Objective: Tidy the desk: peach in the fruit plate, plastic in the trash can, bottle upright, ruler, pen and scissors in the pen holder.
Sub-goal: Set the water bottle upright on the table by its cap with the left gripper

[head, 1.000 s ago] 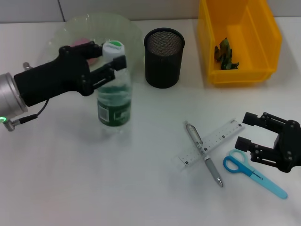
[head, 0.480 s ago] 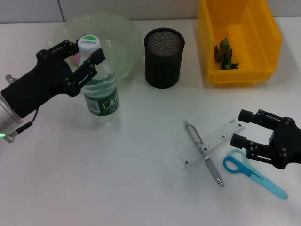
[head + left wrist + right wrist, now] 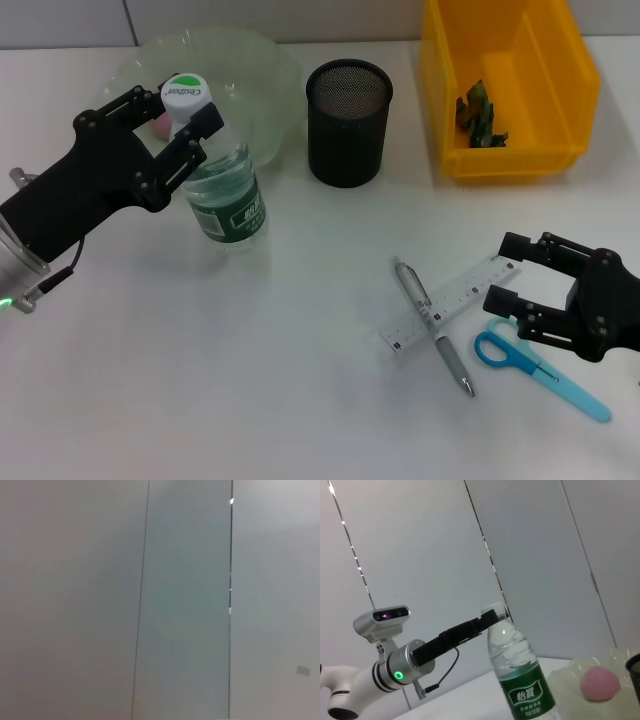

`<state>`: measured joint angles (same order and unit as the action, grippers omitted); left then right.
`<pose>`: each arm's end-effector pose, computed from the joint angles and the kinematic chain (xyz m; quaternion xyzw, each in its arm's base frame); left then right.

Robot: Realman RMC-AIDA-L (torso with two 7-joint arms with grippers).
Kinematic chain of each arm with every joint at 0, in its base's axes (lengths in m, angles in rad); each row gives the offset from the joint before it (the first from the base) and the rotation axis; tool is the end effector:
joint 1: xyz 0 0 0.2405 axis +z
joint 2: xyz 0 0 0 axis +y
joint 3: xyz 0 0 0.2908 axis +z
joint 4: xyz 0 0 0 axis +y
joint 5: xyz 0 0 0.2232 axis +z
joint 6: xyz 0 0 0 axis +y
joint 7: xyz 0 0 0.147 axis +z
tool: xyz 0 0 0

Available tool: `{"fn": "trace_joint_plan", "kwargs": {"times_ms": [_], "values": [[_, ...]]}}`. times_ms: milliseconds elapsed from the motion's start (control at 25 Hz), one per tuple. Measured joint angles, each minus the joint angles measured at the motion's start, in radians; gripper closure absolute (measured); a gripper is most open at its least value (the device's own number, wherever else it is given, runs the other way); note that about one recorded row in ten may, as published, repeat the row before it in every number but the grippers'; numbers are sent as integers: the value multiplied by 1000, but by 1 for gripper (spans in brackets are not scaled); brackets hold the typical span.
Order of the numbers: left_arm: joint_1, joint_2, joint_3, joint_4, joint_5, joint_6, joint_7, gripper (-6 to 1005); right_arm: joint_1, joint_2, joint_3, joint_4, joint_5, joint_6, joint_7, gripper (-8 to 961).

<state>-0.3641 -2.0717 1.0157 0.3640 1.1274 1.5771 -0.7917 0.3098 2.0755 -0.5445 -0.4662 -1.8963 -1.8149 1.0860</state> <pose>-0.3055 0.3169 -0.0233 -0.8320 -0.1193 -0.4468 0.3065 0.3421 0.2546 -0.0197 -0.8874 0.2166 0.3809 0.1433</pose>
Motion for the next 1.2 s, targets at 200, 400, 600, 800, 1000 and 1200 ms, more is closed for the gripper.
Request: {"fn": "trace_joint_plan", "kwargs": {"times_ms": [200,400,600,800,1000,1200], "values": [[4,2,-1,-1,-8,17,-1,558,0,0,0,0,0,-15,0,193],[5,1,1,-6,-9,18,3,558,-2,0,1,0,0,-29,0,193],[4,0,1,-11,-10,18,21,559,-6,-1,9,-3,0,-41,0,193],[1,0,2,-14,-11,4,39,559,0,0,9,0,0,-38,-1,193],[-10,-1,4,-49,-11,-17,103,559,1,0,3,0,0,-33,-1,193],[-19,-1,3,-71,-12,-25,151,558,2,0,2,0,0,-35,-2,193]]}}
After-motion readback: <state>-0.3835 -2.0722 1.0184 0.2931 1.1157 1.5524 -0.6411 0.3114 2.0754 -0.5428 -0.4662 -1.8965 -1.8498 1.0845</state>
